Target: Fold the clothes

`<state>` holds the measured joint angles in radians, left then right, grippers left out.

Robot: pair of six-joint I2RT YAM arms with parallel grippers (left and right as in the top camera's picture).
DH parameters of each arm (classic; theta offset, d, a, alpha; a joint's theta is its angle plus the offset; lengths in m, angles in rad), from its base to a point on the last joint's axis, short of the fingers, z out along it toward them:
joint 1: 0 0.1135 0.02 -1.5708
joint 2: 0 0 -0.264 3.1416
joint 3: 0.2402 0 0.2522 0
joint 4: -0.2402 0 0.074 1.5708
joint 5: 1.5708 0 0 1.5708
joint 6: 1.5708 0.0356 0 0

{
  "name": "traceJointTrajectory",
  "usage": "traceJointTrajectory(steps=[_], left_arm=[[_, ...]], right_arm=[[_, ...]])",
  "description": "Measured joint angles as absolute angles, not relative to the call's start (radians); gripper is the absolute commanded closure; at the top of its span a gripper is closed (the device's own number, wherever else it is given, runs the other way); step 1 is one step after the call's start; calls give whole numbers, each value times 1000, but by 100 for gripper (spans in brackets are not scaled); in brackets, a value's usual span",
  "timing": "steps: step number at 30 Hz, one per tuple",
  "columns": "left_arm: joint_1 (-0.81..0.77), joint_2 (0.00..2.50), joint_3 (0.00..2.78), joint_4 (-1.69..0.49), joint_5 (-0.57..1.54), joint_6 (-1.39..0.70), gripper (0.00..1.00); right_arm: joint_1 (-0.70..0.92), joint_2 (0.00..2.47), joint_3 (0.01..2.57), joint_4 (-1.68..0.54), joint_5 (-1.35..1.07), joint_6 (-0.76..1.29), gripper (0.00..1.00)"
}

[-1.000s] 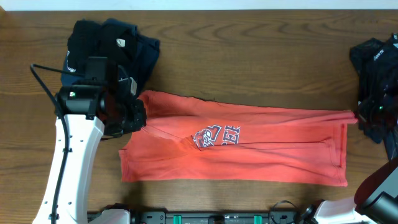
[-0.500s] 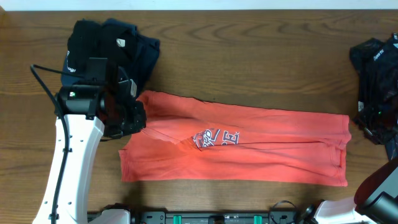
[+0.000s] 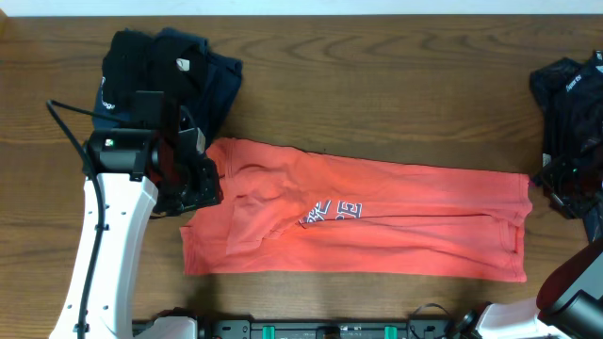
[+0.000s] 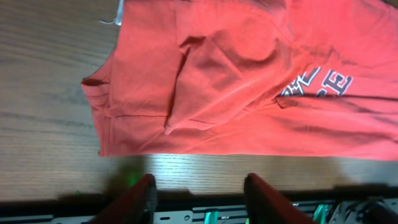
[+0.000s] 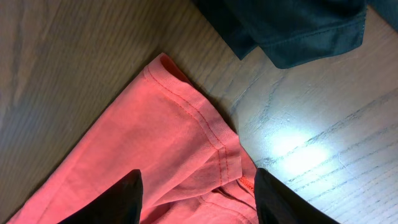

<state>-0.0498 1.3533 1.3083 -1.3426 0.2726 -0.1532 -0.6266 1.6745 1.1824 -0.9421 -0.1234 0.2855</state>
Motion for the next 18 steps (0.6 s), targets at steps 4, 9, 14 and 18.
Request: traceJointTrajectory(steps=[4,9,14,18], left_arm=[[-50,1353,1308,-1341,261,-156,41],[-50,1353,1308,-1340,255,-157,36],[-50,1353,1308,-1340,255,-157,36],[-50,1353,1308,-1340,255,-157,36]], right_arm=[[-627,1675,1182,-939,-123,286,43],[-627,1697,1169,-882,-63,281,44],[-636,1800,1150,-852,-56,210,43],[-638,1902,1153,-893,-96,122,44]])
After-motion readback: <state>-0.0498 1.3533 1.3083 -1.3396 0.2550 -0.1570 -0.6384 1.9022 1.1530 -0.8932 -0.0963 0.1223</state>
